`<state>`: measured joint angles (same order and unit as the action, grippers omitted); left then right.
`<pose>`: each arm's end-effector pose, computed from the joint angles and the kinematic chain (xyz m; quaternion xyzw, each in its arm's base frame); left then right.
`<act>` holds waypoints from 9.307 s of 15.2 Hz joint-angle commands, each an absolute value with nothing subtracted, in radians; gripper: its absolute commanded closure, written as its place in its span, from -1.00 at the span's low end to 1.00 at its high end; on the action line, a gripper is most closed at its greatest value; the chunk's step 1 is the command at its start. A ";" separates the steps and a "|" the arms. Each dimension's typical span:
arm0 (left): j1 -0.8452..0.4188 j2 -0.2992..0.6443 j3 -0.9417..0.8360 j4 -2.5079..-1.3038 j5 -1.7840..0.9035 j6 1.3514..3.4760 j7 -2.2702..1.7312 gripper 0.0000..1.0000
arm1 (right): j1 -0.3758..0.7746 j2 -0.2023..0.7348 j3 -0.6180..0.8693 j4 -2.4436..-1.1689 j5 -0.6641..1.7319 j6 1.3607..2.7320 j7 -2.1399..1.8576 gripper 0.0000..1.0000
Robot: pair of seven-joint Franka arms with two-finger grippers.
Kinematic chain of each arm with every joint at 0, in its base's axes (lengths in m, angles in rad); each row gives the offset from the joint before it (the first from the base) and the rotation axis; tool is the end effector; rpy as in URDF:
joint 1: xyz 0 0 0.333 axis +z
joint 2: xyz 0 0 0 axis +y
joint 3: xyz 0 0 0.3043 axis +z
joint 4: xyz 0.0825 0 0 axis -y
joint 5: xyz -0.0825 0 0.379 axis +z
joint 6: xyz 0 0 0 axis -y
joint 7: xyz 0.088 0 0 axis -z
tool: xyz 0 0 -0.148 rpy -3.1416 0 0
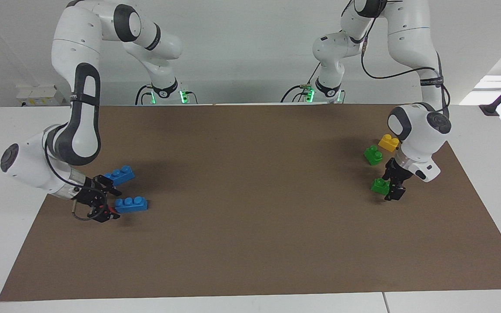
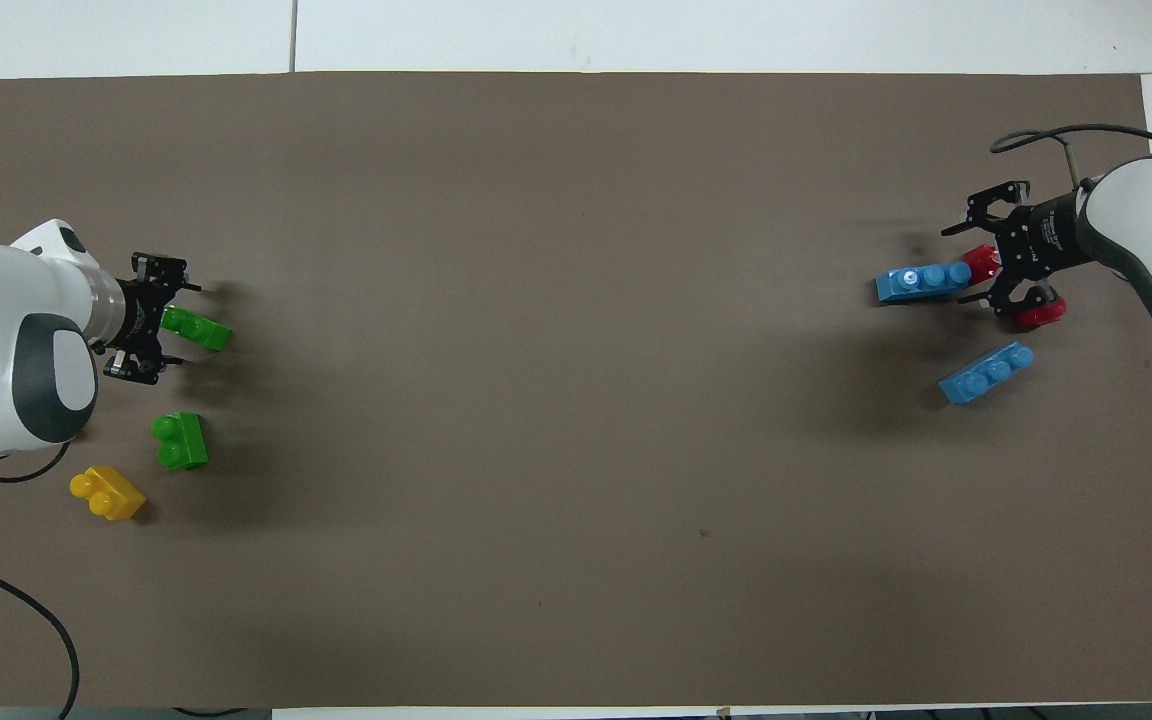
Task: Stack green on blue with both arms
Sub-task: 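Reach the left gripper to the green brick while the right gripper reaches the blue brick, then lift the green brick with the left gripper while the right gripper lifts the blue brick, then carry the green brick and the blue brick toward the table centre, then press the green brick onto the blue brick with the left gripper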
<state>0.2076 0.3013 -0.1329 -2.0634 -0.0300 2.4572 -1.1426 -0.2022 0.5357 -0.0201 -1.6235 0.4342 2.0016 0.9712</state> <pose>0.5935 0.0439 0.2490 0.8104 0.5831 0.0257 0.0495 0.6491 -0.1035 0.2580 -0.7477 0.6338 0.1382 0.1423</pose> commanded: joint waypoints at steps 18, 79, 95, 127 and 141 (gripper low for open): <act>0.199 0.278 -0.146 -1.948 -0.044 2.309 -1.169 1.00 | -0.210 0.505 -0.012 -1.703 0.483 2.071 0.922 -0.64; -0.377 0.205 -0.232 -1.822 0.034 2.178 -2.183 1.00 | 0.465 0.328 -0.005 -2.000 0.528 2.517 1.612 1.00; -0.500 0.379 -0.229 -1.766 0.150 2.292 -2.355 1.00 | 0.465 0.357 -0.003 -2.014 0.560 2.577 1.575 1.00; -0.532 0.465 -0.219 -1.773 0.281 2.404 -2.434 1.00 | 0.462 0.362 -0.003 -2.026 0.560 2.586 1.559 1.00; -0.497 0.431 -0.219 -1.786 0.310 2.388 -2.378 -1.00 | 0.453 0.362 -0.005 -2.031 0.588 2.586 1.568 -0.53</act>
